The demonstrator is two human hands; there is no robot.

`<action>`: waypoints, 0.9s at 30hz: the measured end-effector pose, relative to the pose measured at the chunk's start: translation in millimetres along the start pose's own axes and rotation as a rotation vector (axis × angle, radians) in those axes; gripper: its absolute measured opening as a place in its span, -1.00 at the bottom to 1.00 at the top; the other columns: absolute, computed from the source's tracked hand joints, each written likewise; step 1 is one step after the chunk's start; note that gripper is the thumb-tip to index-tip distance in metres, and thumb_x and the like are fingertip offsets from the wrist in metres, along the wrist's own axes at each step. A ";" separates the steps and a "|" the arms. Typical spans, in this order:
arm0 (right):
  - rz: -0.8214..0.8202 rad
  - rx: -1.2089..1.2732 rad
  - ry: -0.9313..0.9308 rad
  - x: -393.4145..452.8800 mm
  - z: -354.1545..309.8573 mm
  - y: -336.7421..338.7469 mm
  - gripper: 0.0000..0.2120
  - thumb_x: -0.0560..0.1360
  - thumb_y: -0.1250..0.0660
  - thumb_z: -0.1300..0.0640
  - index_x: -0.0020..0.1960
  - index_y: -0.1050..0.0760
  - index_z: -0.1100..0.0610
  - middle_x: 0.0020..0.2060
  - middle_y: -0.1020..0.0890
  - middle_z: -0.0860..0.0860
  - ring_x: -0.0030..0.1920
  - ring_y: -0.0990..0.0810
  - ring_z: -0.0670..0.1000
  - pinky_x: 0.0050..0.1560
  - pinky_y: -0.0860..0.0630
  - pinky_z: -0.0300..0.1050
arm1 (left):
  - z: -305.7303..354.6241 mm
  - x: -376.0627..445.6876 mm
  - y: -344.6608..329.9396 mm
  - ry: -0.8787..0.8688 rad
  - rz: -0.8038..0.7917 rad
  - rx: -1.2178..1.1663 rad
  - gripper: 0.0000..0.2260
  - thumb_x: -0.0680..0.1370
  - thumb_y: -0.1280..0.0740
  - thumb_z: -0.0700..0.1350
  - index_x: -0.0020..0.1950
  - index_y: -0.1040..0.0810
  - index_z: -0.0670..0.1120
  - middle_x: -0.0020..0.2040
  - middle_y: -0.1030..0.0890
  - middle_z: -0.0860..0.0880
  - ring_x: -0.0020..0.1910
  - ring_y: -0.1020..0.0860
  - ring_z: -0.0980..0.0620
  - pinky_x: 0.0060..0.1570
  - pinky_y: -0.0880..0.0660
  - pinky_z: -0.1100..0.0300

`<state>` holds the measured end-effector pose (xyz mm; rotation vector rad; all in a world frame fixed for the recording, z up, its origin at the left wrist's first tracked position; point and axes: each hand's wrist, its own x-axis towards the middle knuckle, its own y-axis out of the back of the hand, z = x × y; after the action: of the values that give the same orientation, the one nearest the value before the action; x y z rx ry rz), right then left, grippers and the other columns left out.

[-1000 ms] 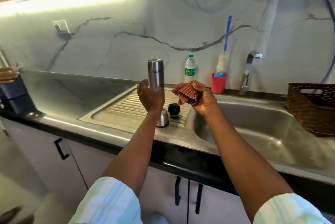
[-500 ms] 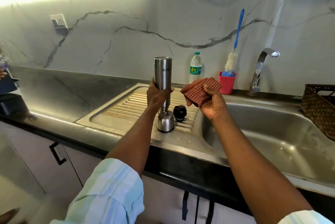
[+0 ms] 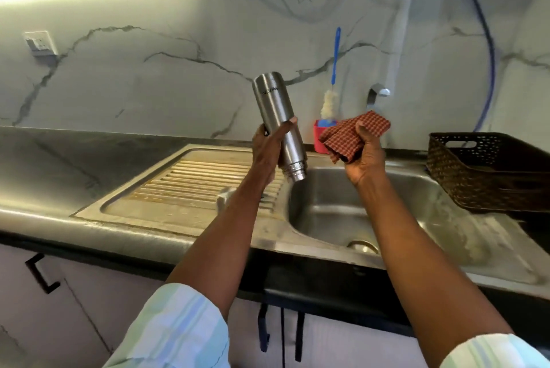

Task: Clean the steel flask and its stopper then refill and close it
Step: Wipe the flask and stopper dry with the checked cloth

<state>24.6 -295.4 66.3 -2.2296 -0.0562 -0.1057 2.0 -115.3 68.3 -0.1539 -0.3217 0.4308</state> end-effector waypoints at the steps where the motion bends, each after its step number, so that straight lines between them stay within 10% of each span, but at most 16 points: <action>1: 0.025 -0.029 0.023 -1.0 -13.0 9.6 -0.69 0.48 -0.39 0.22 0.19 -0.48 0.24 -0.03 -0.68 0.14 -0.05 -0.67 0.16 -0.02 -0.59 0.18 | -10.7 -7.4 -15.4 0.069 -0.054 -0.049 -0.43 0.35 -0.57 0.13 0.25 -0.52 -0.08 0.03 -0.68 -0.14 -0.12 -0.70 -0.07 -0.17 -0.65 0.05; 7: 0.177 -0.354 0.128 13.1 -58.8 61.7 -0.85 0.47 -0.39 0.24 0.03 -0.57 0.12 -0.03 -0.66 0.11 -0.02 -0.64 0.17 -0.15 -0.59 -0.01 | -69.6 -45.5 -79.8 0.458 -0.454 -0.152 -0.47 0.47 -0.47 0.10 0.30 -0.46 -0.18 -0.03 -0.63 -0.25 -0.18 -0.65 -0.18 -0.15 -0.63 -0.02; 15: 0.213 -0.848 0.305 31.9 -47.0 85.2 -0.94 0.52 -0.38 0.08 -0.13 -0.57 0.01 -0.19 -0.66 0.02 -0.09 -0.65 0.13 0.02 -0.60 0.26 | -96.1 -34.5 -107.4 0.539 -0.587 -0.064 -0.43 0.55 -0.24 0.33 0.19 -0.54 -0.18 -0.11 -0.66 -0.20 -0.19 -0.63 -0.16 0.13 -0.55 -0.23; 20: -0.103 -1.305 0.481 23.9 -21.7 82.5 -0.51 0.57 -0.31 0.03 0.48 -0.31 -0.10 0.41 -0.43 -0.02 0.35 -0.42 0.01 0.35 -0.33 -0.01 | -104.2 -21.8 -103.4 0.503 -0.564 -0.128 -0.39 0.54 -0.27 0.34 0.24 -0.56 -0.18 -0.04 -0.65 -0.19 -0.17 -0.64 -0.12 0.11 -0.56 -0.14; 24: -0.520 -1.585 0.535 3.7 6.2 77.8 -0.42 0.57 -0.30 0.04 0.52 -0.14 -0.14 0.56 -0.17 -0.08 0.56 -0.03 0.01 0.52 0.02 0.15 | -102.6 -7.0 -83.6 0.513 -0.448 -0.286 -0.66 0.63 -0.19 0.13 0.07 -0.58 -0.12 -0.18 -0.67 -0.10 -0.28 -0.65 -0.04 -0.24 -0.61 0.14; 27: -0.535 -1.519 0.518 2.6 7.6 67.8 -0.50 0.61 -0.25 0.07 0.51 -0.21 -0.13 0.51 -0.21 -0.13 0.49 -0.08 -0.10 0.49 0.01 -0.02 | -95.8 -11.7 -76.6 0.538 -0.454 -0.328 -0.61 0.59 -0.24 0.16 0.15 -0.57 -0.14 -0.14 -0.65 -0.11 -0.24 -0.63 -0.06 -0.19 -0.60 0.11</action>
<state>32.9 -331.0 8.7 -3.4931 -0.3920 -1.4084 53.8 -196.7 -8.4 -0.4949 0.1097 -0.1244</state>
